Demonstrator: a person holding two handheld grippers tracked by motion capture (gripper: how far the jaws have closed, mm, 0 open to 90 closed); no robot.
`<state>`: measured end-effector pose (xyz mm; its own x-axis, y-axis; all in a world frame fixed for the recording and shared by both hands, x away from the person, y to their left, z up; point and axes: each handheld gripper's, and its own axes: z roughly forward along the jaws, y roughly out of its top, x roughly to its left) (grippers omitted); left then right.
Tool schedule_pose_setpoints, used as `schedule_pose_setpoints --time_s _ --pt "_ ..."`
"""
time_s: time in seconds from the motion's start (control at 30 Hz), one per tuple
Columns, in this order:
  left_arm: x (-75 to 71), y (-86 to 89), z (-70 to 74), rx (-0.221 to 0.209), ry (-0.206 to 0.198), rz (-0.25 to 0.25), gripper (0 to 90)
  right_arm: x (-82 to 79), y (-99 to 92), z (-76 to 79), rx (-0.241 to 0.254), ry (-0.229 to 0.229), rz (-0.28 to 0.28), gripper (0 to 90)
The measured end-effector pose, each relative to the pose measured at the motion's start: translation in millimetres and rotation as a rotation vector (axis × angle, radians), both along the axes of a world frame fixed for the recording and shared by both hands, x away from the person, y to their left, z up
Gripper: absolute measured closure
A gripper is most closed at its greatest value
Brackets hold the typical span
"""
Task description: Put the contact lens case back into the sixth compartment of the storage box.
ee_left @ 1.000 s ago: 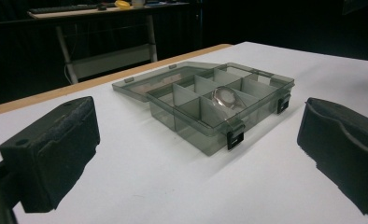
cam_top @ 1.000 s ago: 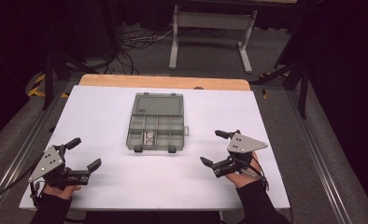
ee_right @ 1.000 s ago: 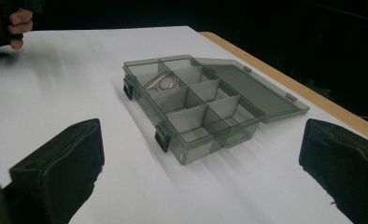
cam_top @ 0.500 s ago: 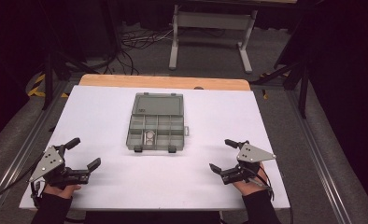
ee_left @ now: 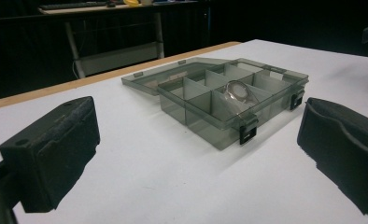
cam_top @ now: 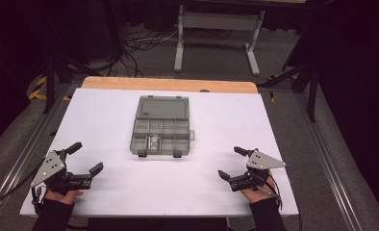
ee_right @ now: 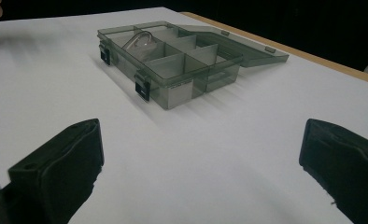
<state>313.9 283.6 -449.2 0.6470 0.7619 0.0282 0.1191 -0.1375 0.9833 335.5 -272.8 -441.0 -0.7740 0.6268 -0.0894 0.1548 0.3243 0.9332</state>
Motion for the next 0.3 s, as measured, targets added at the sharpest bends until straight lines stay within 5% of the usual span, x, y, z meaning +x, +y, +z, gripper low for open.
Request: schedule_pose_setpoints --time_s 0.3 --pt "-0.1 -0.4 0.0 -0.002 0.0 -0.007 0.0 -0.5 -0.4 0.5 0.005 -0.004 -0.002 0.7"
